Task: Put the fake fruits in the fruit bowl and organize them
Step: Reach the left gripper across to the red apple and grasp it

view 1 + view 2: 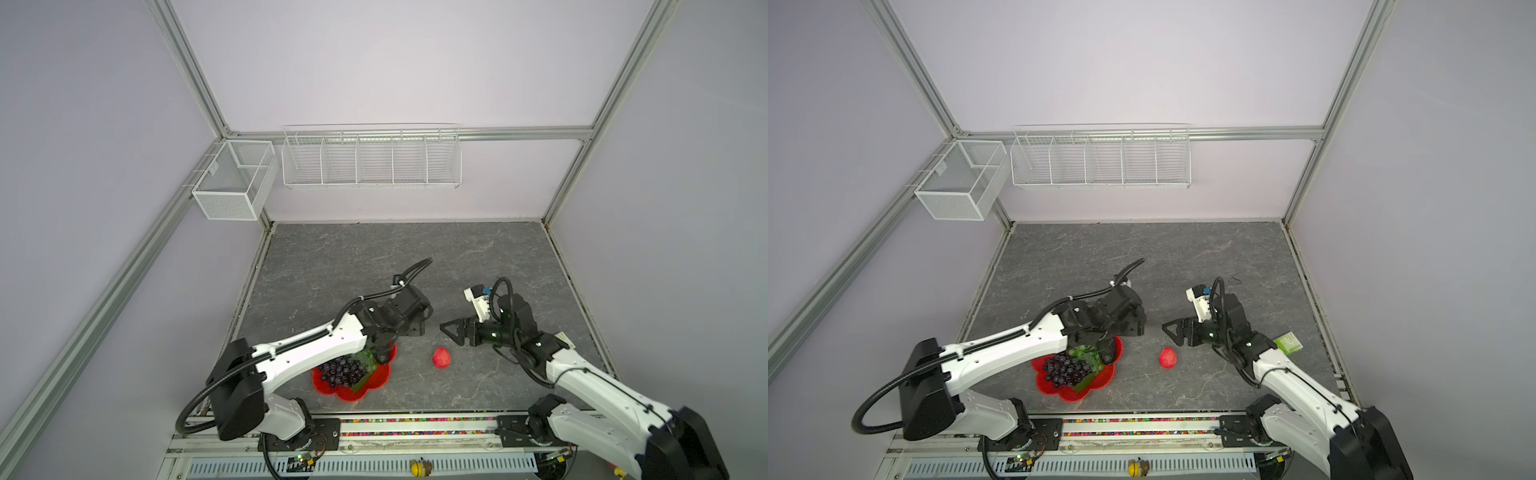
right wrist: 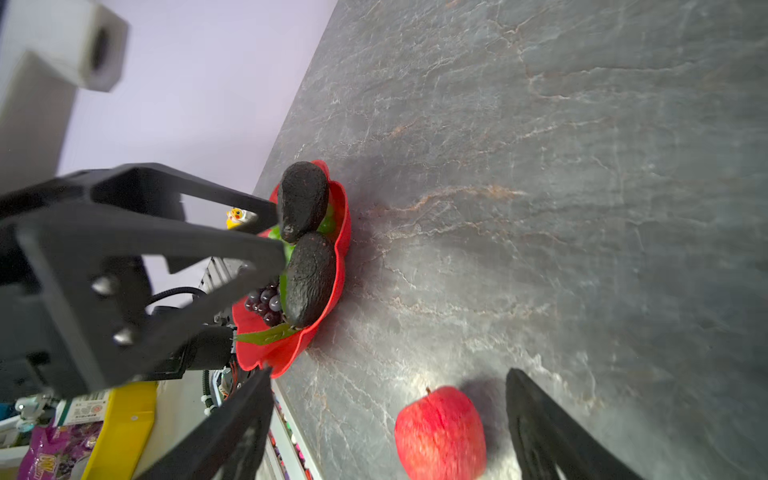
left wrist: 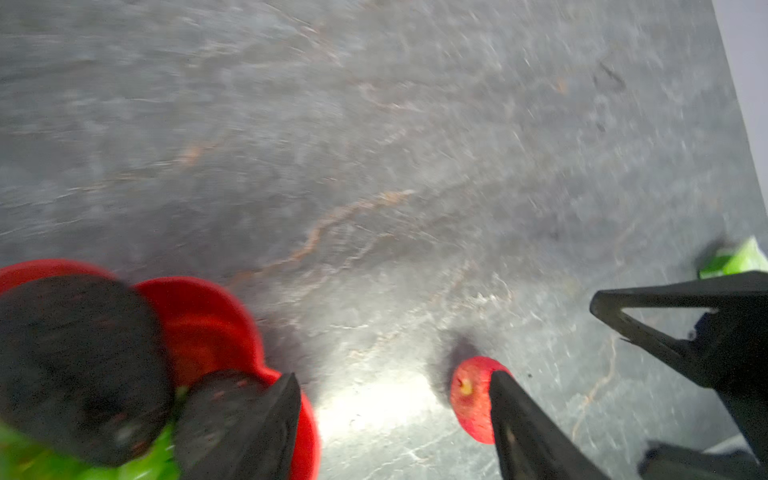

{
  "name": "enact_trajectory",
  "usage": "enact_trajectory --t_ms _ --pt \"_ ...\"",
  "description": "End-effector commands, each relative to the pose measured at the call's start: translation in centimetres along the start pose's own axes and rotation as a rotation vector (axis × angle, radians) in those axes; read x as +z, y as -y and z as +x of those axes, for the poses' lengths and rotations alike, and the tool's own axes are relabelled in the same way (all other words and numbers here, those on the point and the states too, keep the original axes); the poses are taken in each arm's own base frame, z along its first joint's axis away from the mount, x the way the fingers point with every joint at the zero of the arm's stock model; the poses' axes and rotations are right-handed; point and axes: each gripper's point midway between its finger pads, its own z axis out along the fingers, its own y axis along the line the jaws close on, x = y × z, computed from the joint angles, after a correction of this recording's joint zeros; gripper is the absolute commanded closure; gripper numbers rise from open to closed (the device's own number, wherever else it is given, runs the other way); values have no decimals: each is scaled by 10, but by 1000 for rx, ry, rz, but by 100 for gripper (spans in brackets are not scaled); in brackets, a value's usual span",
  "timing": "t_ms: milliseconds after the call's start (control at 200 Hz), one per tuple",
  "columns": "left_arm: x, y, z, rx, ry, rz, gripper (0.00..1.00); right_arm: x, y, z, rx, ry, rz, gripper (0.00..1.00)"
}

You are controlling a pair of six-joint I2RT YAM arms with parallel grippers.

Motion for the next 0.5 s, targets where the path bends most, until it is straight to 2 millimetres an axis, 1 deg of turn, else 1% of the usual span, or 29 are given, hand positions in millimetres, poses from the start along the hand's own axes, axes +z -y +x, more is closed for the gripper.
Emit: enact_trajectory --t_ms 0,50,120,250,395,500 --pt "19 37 26 152 -121 105 28 -19 28 40 109 -35 119 12" --pt "28 50 30 143 -147 146 28 -28 36 51 108 -31 152 12" --pt "39 59 37 147 -187 156 28 -37 34 59 99 -31 149 12" --pt "53 75 55 192 -290 184 27 -46 25 59 90 -12 122 12" --pt "62 77 70 215 -348 152 28 -49 24 60 82 -7 121 12" --pt "64 71 78 219 -382 109 28 -50 26 63 80 -13 131 12"
